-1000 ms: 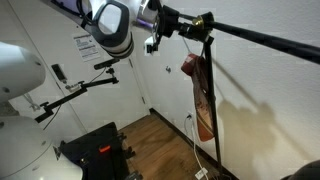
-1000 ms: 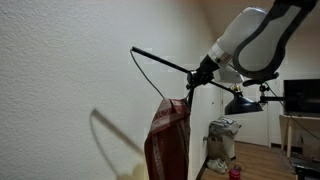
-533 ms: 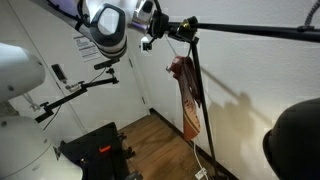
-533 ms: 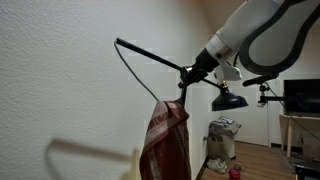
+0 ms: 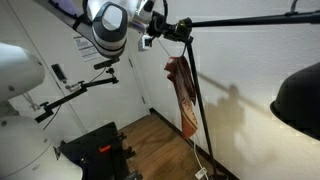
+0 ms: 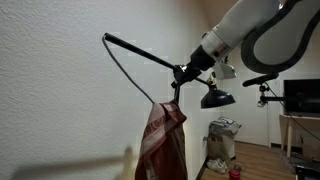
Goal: Move the lamp to the left
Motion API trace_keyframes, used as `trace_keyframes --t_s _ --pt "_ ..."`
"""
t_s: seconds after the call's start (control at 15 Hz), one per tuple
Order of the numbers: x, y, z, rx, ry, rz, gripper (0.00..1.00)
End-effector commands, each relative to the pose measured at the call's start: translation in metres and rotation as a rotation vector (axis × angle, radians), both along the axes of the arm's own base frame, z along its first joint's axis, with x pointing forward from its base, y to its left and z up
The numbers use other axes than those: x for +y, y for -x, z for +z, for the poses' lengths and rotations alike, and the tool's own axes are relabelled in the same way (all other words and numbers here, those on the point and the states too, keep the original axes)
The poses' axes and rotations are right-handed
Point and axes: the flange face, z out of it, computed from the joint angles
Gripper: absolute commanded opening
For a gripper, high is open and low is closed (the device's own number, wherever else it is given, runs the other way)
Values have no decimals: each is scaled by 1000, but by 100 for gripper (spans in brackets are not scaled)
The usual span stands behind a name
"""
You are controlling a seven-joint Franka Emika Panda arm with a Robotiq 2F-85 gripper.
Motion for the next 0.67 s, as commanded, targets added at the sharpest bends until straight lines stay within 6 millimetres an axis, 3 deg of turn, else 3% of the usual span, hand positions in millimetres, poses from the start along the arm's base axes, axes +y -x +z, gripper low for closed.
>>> trace_keyframes --t_s 0.0,0.6 --pt "23 -6 8 -9 39 92 7" --pt "65 4 21 -57 71 163 7"
